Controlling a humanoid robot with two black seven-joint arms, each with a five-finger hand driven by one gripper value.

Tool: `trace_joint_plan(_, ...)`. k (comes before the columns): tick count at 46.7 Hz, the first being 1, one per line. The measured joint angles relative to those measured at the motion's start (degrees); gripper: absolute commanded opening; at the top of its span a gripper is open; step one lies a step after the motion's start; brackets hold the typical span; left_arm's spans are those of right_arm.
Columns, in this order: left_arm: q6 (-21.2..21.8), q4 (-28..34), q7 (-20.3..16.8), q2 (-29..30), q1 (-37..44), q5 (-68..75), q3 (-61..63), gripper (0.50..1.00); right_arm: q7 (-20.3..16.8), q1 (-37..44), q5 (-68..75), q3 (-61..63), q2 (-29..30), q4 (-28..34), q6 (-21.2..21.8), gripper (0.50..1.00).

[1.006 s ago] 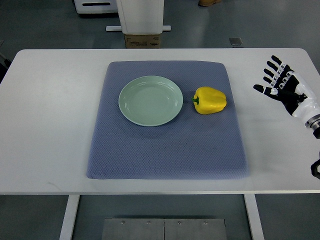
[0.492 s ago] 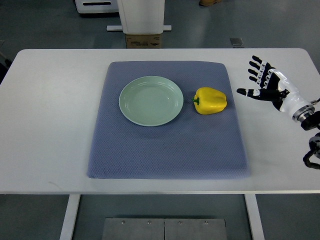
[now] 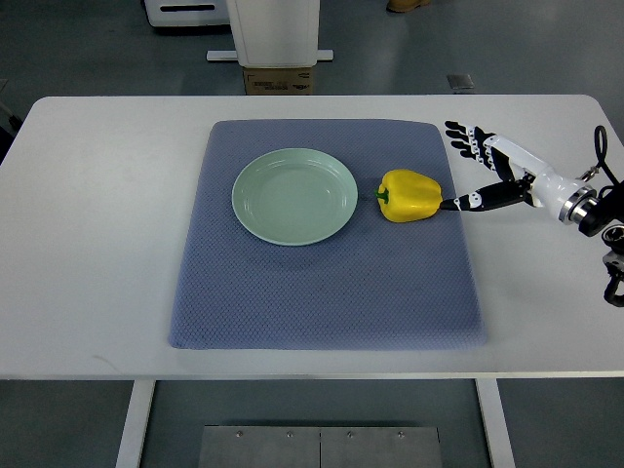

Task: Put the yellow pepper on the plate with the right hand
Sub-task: 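Reach the open right hand around the yellow pepper and close fingers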

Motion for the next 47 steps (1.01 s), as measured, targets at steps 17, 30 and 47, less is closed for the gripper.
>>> trace_joint_plan(17,0.0,-0.01,0.02,0.0,0.03,0.0,0.0,1.0,0.01,8.53,-1.1,-16.62,8.97,-7.56,-3.48,1.0)
trace_joint_plan(30,0.0,-0.02,0.03,0.0,0.03,-0.01,0.0,1.0,0.1,11.45,-1.18,-23.66,14.52,-13.51,-3.4,0.983)
trace_joint_plan(47,0.0,-0.03,0.0,0.0,0.0,-0.01,0.0,1.0,-0.06,12.41,-1.18,-27.36,16.64,-15.46,-3.02,0.811)
